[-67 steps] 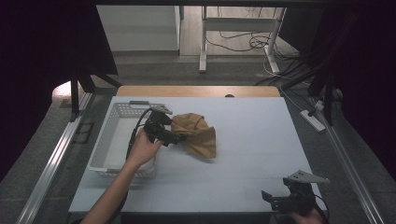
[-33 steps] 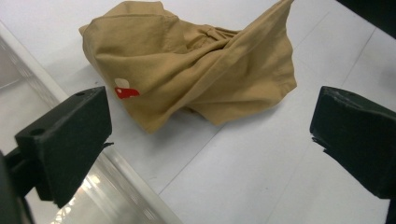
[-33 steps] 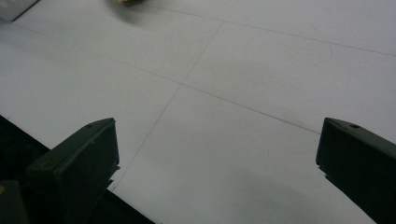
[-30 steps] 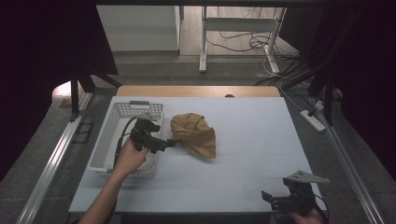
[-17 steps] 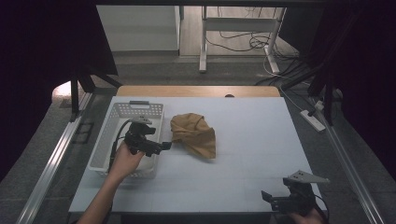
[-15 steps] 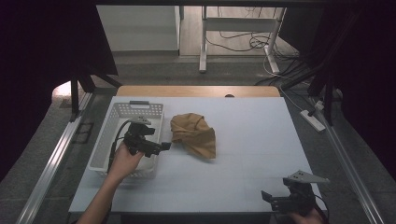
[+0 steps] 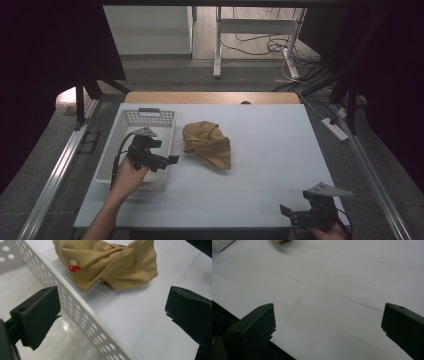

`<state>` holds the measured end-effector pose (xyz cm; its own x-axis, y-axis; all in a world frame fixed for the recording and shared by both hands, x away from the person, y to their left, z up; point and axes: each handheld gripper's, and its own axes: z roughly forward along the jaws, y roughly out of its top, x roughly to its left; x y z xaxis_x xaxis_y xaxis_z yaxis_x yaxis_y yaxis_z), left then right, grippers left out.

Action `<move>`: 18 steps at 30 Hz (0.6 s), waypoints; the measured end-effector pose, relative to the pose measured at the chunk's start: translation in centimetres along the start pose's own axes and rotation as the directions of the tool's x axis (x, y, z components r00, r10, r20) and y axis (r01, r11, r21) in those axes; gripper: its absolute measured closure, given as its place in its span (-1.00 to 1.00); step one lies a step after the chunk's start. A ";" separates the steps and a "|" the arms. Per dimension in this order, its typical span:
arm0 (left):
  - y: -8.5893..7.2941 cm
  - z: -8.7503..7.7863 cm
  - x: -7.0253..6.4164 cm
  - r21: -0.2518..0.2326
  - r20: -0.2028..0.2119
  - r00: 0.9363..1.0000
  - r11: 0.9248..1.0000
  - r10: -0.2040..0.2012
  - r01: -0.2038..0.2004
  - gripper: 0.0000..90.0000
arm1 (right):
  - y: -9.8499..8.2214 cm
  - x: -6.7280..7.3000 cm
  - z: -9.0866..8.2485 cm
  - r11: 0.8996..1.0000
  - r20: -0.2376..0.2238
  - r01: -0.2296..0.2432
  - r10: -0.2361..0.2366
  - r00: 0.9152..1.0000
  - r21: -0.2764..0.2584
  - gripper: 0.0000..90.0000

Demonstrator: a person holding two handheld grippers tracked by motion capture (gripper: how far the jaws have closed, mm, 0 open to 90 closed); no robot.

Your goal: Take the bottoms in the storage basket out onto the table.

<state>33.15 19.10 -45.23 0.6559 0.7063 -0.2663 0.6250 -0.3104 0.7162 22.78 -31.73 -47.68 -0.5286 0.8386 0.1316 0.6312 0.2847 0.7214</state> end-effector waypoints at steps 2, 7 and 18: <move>-0.2 -0.2 0.0 -0.001 -0.001 1.000 1.000 -0.005 0.005 -0.98 | 0.0 0.0 0.0 1.000 -0.001 -0.002 0.002 1.000 0.000 -1.00; -0.7 -0.8 -0.1 -0.014 0.005 1.000 1.000 -0.012 0.012 -0.98 | 0.0 0.0 0.0 1.000 0.000 -0.002 0.002 1.000 -0.001 -1.00; -2.0 -2.2 -0.2 -0.053 0.012 0.999 0.998 -0.030 0.031 -0.98 | 0.0 0.0 0.0 1.000 0.000 -0.002 0.002 1.000 -0.003 -1.00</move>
<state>30.87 20.99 -45.23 0.6420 0.7074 -0.2958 0.6218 -0.2546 0.7407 22.78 -31.78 -47.67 -0.5277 0.8389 0.1329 0.6302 0.2818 0.7235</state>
